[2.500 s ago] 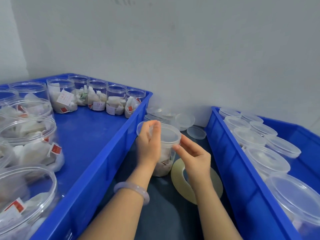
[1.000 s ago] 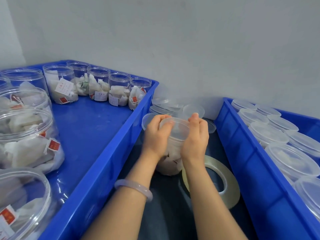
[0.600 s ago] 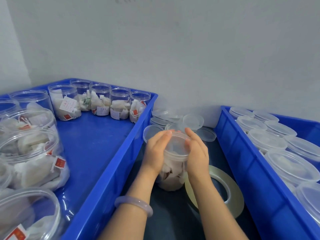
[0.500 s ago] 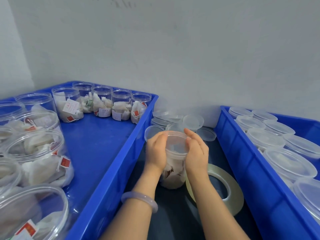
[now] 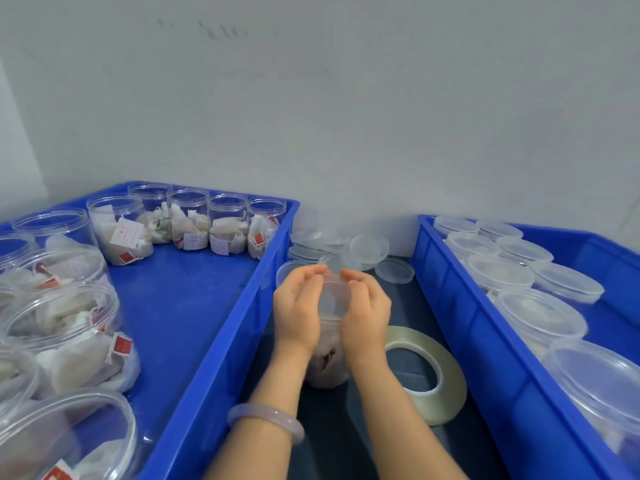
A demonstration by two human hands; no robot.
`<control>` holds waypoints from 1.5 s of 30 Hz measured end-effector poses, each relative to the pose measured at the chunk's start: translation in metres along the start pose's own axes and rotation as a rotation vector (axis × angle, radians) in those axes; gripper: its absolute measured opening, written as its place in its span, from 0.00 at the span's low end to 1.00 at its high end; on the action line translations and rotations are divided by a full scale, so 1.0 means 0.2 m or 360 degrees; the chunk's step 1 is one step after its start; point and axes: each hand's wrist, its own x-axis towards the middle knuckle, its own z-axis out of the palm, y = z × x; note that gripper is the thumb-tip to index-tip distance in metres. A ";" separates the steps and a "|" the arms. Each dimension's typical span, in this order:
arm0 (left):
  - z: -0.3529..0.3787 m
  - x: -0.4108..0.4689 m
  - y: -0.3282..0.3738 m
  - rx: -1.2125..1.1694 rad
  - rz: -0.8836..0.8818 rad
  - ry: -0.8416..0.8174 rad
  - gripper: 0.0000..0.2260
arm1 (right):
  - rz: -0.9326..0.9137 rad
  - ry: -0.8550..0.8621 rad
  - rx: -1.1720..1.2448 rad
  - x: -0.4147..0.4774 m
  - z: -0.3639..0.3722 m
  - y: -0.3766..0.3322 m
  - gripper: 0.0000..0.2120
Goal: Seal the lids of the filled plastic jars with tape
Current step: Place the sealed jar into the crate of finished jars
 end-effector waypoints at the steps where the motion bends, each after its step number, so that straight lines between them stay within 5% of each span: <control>1: -0.01 -0.01 0.00 0.0011 -0.0007 -0.0040 0.07 | 0.0041 -0.0017 -0.0019 -0.01 0.00 -0.01 0.11; 6: 0.07 -0.02 0.14 0.0062 -0.0183 0.0243 0.07 | 0.0208 -0.0001 -0.0189 0.00 -0.03 -0.17 0.12; 10: 0.28 -0.01 0.59 -0.0332 0.0254 0.0132 0.08 | -0.0437 0.0081 0.0119 0.09 -0.16 -0.64 0.11; 14: 0.75 -0.03 0.89 -0.0538 0.0379 -0.0235 0.10 | -0.0931 0.0379 -0.0114 0.28 -0.60 -1.02 0.17; 19: 1.25 -0.22 0.66 0.0295 0.0221 -0.1083 0.18 | -0.0591 0.0675 -0.0845 0.39 -1.21 -0.79 0.23; 22: 1.32 -0.30 0.39 0.0851 0.0316 -0.1273 0.16 | -0.0213 0.0679 -0.0973 0.40 -1.40 -0.46 0.17; 25: 1.35 -0.32 0.24 0.1593 0.0570 -0.1376 0.14 | 0.0116 0.0399 -0.1144 0.39 -1.47 -0.26 0.16; 32: 1.34 -0.34 0.24 0.1719 0.0636 -0.1366 0.14 | 0.0134 0.0261 -0.1446 0.42 -1.46 -0.20 0.19; 36: 1.23 -0.32 0.33 0.1504 0.0853 -0.1139 0.13 | 0.0047 0.0278 -0.2140 0.42 -1.43 -0.34 0.18; 40: 0.99 -0.17 0.42 0.1376 0.0811 -0.0970 0.14 | -0.0478 -0.0051 -0.1719 0.42 -1.09 -0.52 0.16; 45: 0.47 0.17 0.48 0.1678 0.0740 -0.0728 0.17 | -0.0554 -0.0493 -0.1491 0.39 -0.40 -0.57 0.17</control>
